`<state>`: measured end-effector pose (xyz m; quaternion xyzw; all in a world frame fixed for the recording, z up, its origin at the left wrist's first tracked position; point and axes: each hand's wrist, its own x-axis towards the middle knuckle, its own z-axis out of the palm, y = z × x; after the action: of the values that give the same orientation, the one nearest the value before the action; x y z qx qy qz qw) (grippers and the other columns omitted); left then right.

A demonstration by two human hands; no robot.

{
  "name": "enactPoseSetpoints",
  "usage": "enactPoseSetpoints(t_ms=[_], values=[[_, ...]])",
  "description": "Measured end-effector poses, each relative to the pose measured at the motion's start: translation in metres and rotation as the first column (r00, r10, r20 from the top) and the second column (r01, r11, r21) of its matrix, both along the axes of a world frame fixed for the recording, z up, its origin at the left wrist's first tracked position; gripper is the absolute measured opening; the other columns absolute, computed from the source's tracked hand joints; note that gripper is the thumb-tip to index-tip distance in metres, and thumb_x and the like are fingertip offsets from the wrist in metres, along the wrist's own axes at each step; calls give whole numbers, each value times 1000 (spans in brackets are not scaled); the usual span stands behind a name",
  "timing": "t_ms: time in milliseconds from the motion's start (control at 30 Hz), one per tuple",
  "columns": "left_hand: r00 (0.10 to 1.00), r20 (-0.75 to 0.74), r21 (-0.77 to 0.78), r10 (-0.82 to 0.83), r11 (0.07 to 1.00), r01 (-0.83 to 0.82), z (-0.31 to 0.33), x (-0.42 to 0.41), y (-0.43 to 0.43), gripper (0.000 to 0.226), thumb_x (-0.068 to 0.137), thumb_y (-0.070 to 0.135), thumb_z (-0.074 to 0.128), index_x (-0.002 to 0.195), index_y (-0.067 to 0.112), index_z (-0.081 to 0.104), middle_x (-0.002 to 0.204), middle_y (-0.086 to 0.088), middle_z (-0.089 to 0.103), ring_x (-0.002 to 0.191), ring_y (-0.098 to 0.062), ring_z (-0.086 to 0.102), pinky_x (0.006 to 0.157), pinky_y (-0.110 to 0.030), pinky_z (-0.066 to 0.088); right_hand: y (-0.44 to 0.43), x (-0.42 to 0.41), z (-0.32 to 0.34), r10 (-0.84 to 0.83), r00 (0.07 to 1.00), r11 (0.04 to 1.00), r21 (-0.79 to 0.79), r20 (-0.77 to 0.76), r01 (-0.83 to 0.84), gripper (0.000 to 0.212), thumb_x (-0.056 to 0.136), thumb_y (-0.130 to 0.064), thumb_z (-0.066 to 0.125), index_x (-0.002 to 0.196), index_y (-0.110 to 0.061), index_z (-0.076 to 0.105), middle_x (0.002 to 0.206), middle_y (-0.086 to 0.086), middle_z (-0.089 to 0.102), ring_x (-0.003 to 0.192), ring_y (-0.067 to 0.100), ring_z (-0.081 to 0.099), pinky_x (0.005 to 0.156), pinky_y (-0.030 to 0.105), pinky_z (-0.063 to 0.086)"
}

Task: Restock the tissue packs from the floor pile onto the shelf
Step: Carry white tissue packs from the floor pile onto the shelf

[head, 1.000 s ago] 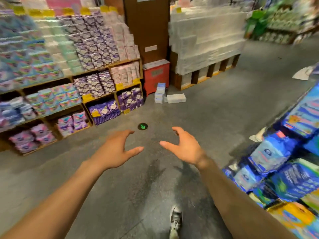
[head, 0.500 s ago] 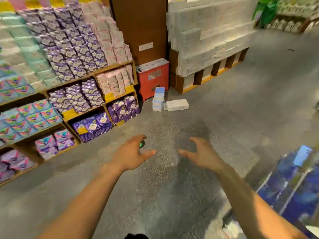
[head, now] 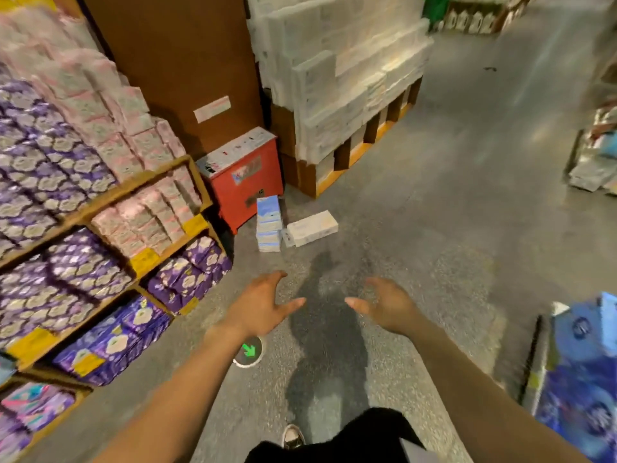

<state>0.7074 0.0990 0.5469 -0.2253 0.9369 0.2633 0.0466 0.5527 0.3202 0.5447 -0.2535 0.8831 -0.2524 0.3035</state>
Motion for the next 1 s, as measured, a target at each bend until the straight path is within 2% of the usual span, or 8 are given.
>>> enactPoseSetpoints(t_ms=[167,300,367,433,533,700,867,1000], values=[[996,67,30,-65,998,63,-7,-108,-75,79,87,63,59,147,15,40,149,-8,46,135,-25,44,110,-33,36,-66,-90,-6,-79,997,997,21,1,79,84,89,-61,64,154,-15,36,159,8,37,143,28,39,113,41,36],[993,94,28,-76,997,73,-26,-202,-124,97,76,81,50,147,16,41,149,-8,46,134,-25,46,106,-33,38,-117,-181,-24,-78,997,997,28,5,78,85,88,-60,65,153,-13,38,158,8,39,142,27,41,113,39,35],[995,93,27,-46,999,44,-37,-248,-147,82,84,69,58,147,20,40,151,-5,45,134,-25,46,104,-34,39,-144,-233,-33,-57,998,998,34,-4,57,85,87,-60,66,152,-12,39,156,9,42,141,27,43,113,39,36],[995,99,48,7,999,-12,-41,-291,-171,77,87,64,59,148,21,39,153,-3,43,136,-23,44,105,-34,38,-172,-287,-35,-8,1000,998,70,-1,8,85,88,-61,64,152,-12,38,156,10,42,141,27,43,112,39,36],[990,129,79,51,995,-61,-40,-351,-204,77,88,63,58,149,22,35,154,-1,40,137,-21,42,106,-34,38,-213,-361,-29,43,999,992,121,0,-42,85,89,-61,63,154,-13,36,158,9,40,142,27,41,113,38,35],[986,102,103,134,984,-145,-52,-433,-255,78,88,63,57,150,22,35,153,-2,41,135,-23,44,106,-38,39,-280,-458,-27,75,997,988,137,5,-75,79,89,-57,66,151,-14,40,153,9,46,136,28,48,108,37,41],[974,150,225,168,954,-199,-95,-501,-316,76,88,64,56,149,25,34,152,-2,42,135,-23,44,106,-38,41,-353,-537,-60,95,995,977,187,29,-99,76,91,-58,63,150,-17,40,152,8,46,135,27,48,106,38,41],[972,197,242,126,955,-173,-133,-552,-362,76,88,67,54,149,26,33,152,0,42,134,-21,45,104,-37,42,-405,-590,-91,105,994,969,226,-5,-101,78,89,-62,62,151,-18,40,152,6,47,135,26,48,108,40,42]])
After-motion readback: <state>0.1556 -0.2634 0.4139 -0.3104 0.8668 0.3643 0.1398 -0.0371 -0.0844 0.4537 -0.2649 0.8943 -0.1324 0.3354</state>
